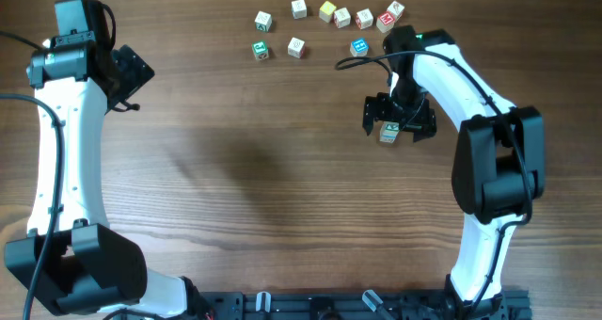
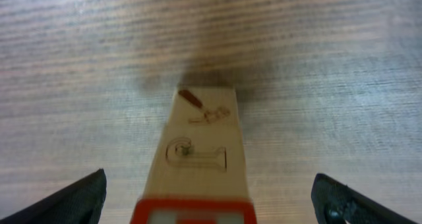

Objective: Form a tower

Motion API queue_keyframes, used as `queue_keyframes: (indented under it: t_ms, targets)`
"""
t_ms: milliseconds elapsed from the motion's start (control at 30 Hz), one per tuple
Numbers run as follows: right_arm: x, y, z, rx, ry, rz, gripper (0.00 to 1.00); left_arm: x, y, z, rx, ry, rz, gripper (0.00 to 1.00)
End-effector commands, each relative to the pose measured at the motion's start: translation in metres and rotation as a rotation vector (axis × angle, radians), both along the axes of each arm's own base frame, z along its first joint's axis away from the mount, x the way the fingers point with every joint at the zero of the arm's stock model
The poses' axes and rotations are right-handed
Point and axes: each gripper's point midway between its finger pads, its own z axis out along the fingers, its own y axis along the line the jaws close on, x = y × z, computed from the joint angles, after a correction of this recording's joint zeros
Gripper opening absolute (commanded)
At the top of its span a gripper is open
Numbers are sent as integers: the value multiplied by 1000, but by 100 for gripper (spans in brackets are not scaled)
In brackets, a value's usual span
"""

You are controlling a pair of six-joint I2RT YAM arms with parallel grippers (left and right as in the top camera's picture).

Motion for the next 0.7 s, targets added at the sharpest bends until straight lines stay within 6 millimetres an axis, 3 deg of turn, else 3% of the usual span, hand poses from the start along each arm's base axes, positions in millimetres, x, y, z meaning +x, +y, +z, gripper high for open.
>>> queue_keyframes:
  t_ms: [0, 100, 233, 400, 433, 500, 567, 600, 667]
  targets:
    - [7, 2, 22, -3, -17, -79, 100, -1, 1, -6, -10, 10, 18, 100]
    - [9, 4, 57, 12, -69, -98, 100, -1, 1, -6, -10, 10, 18, 100]
    - [8, 3, 112, 68, -209, 99, 100, -1, 1, -6, -10, 10, 18, 100]
    - [-12, 1, 168, 111, -344, 285, 100, -1, 1, -6, -10, 10, 18, 100]
    - [-1, -10, 177, 41, -421, 295, 100, -1, 1, -6, -10, 10, 18, 100]
    - [11, -13, 182, 7, -477, 381, 100, -1, 1, -6, -10, 10, 18, 100]
    - [16, 31, 183, 238, -572, 830, 100, -1, 1, -6, -10, 10, 18, 100]
    - [15, 43, 181, 303, -604, 1029, 100, -1, 1, -6, -10, 10, 18, 100]
    - [27, 35, 163, 236, -575, 1145, 100, -1, 1, -6, -10, 10, 18, 100]
